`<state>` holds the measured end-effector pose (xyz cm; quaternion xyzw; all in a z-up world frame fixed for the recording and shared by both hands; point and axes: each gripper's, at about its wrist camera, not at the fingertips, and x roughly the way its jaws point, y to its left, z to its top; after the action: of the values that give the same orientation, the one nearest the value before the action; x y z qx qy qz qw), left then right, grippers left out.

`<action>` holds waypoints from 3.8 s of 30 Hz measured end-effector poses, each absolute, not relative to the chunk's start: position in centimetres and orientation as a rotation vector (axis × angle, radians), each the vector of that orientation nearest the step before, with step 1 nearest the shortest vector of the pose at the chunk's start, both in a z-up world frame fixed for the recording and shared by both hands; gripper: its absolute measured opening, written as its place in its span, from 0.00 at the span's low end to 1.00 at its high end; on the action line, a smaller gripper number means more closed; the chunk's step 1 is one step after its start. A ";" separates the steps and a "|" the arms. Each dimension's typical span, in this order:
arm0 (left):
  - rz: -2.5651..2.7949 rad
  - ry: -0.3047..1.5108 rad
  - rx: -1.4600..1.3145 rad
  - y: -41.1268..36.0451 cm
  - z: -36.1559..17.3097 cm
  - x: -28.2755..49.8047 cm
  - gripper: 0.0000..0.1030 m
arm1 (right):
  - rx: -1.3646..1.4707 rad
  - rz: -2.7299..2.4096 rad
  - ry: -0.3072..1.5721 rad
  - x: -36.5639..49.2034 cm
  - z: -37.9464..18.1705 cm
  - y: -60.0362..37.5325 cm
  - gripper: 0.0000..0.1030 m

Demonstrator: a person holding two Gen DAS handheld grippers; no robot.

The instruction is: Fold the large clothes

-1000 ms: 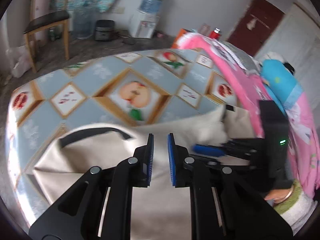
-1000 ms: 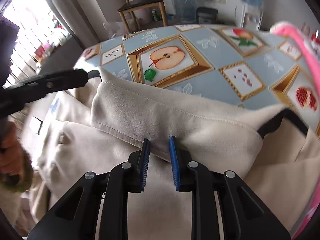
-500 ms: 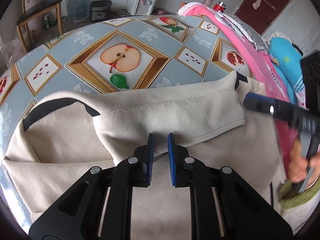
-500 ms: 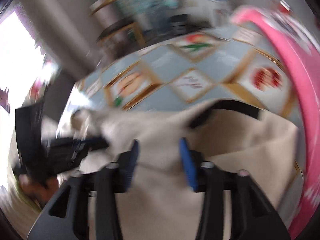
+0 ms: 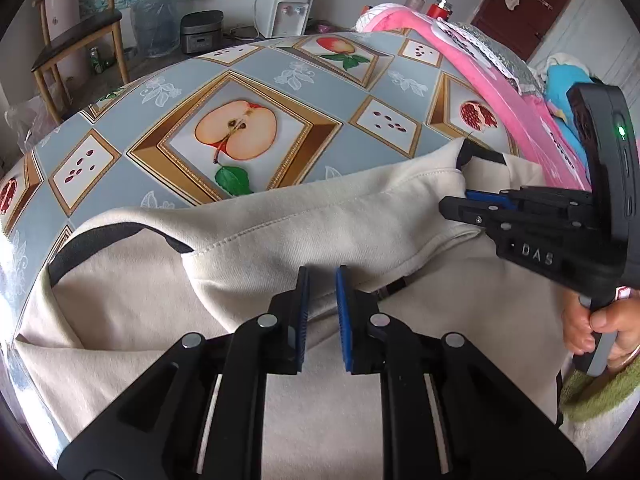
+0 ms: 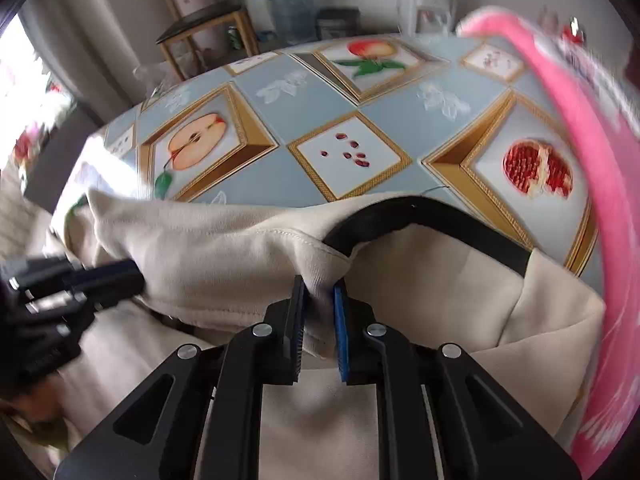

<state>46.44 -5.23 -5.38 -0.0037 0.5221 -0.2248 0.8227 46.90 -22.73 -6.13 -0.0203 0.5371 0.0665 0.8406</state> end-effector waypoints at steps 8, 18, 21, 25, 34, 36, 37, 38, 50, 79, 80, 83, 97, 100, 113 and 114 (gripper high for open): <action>-0.506 1.113 -0.009 -4.7 -5.4 46.0 0.14 | -0.005 0.129 0.997 43.3 -1.6 -22.0 0.23; -0.538 1.035 -0.084 -2.8 -3.5 45.2 0.14 | 0.028 0.262 1.065 43.9 -5.7 -18.3 0.23; -0.508 1.024 -0.096 -2.9 -3.3 46.1 0.14 | 0.004 0.261 1.060 43.8 -5.5 -18.2 0.23; -0.430 1.115 -0.079 -3.0 -5.5 47.4 0.14 | 0.047 0.225 1.025 44.6 -4.4 -19.3 0.23; -0.393 1.093 -0.081 -1.9 -3.7 45.9 0.15 | 0.088 0.155 1.102 44.3 -4.2 -21.3 0.28; -0.390 1.071 -0.069 -1.0 -1.7 44.3 0.17 | 0.072 0.164 1.069 42.4 -1.7 -21.3 0.46; -0.393 1.054 -0.065 -0.4 -0.6 43.2 0.23 | 0.060 0.169 1.049 41.1 -0.6 -21.3 0.55; -0.392 1.039 -0.061 0.3 0.5 41.8 0.27 | 0.042 0.183 1.024 39.2 0.9 -21.3 0.63; -0.262 0.974 -0.109 13.4 3.2 15.9 0.50 | 0.103 0.108 0.985 16.5 3.0 -25.9 0.81; -0.411 1.028 -0.611 15.8 -3.9 0.5 0.07 | -0.123 0.646 0.952 4.1 -0.9 -9.4 0.81; -0.428 1.019 -0.624 15.6 -3.3 0.6 0.07 | -0.143 0.682 0.944 3.9 -0.9 -8.5 0.81; -0.471 1.002 -0.652 14.9 -1.6 1.3 0.07 | -0.199 0.805 0.913 3.0 -1.0 -4.9 0.81; -0.509 1.017 -0.757 14.5 -0.5 3.2 0.18 | -0.200 0.760 0.912 4.7 -3.2 -1.4 0.07; -0.523 1.015 -0.798 15.3 -0.8 3.4 0.45 | -0.162 0.750 0.908 5.2 -2.9 -1.9 0.06; -0.580 1.154 -0.970 15.2 -6.0 7.8 0.57 | -0.156 0.789 0.932 5.5 -3.5 -1.4 0.06; -0.571 1.175 -0.981 15.0 -6.7 8.1 0.55 | -0.155 0.790 0.930 5.5 -3.4 -1.4 0.06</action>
<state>8.14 14.99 -6.66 -0.4377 0.5242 -0.2549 0.6846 5.53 -1.41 -3.42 -0.0727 0.4364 0.3704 0.8168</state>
